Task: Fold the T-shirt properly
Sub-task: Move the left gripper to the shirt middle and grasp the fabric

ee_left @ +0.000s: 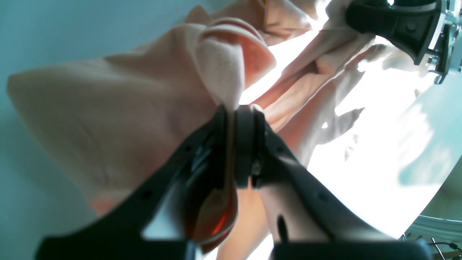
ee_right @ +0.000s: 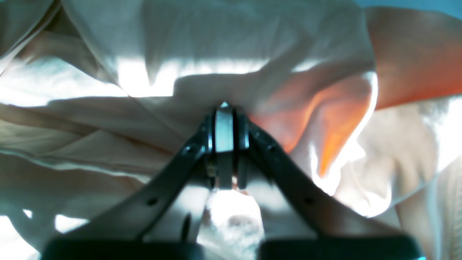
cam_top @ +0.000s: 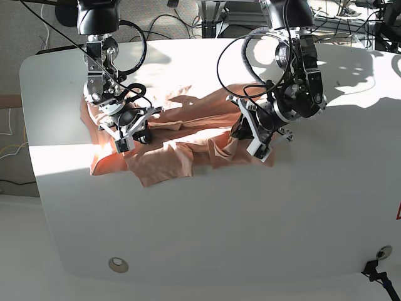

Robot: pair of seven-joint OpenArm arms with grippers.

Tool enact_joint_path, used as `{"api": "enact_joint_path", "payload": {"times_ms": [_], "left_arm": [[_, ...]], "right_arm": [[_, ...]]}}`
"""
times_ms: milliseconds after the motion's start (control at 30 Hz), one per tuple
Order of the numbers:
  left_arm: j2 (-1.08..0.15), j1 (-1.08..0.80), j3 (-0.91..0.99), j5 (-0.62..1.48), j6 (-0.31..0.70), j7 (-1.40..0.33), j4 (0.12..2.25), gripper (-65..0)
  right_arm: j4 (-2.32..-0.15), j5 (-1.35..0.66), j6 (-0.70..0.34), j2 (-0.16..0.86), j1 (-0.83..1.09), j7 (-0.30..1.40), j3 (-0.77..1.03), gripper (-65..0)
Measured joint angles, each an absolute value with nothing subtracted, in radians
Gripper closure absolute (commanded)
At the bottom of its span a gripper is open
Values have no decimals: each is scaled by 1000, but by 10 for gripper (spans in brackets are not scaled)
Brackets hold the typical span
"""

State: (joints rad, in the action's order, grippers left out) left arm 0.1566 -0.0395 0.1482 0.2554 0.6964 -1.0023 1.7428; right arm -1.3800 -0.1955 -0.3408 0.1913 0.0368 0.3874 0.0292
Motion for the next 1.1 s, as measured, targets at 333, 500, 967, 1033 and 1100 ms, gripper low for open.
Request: {"api": "enact_joint_path", "payload": {"times_ms": [333, 500, 967, 1033, 1100], "left_arm": [[148, -19, 112, 250, 692, -1002, 1707, -137], [152, -19, -113, 384, 693, -998, 1710, -160], [-59, 9, 139, 379, 693, -1001, 1784, -14], [-85, 5, 146, 389, 693, -998, 1784, 0], [-93, -13, 146, 371, 696, -994, 1784, 0]], "right_arm": [[-1380, -188, -330, 175, 37, 385, 31, 0], [-1380, -188, -331, 175, 36, 385, 31, 0], [-1380, -188, -331, 175, 35, 388, 32, 0], [-1380, -188, -330, 174, 35, 388, 31, 0], [-1380, -188, -331, 175, 35, 387, 31, 0]]}}
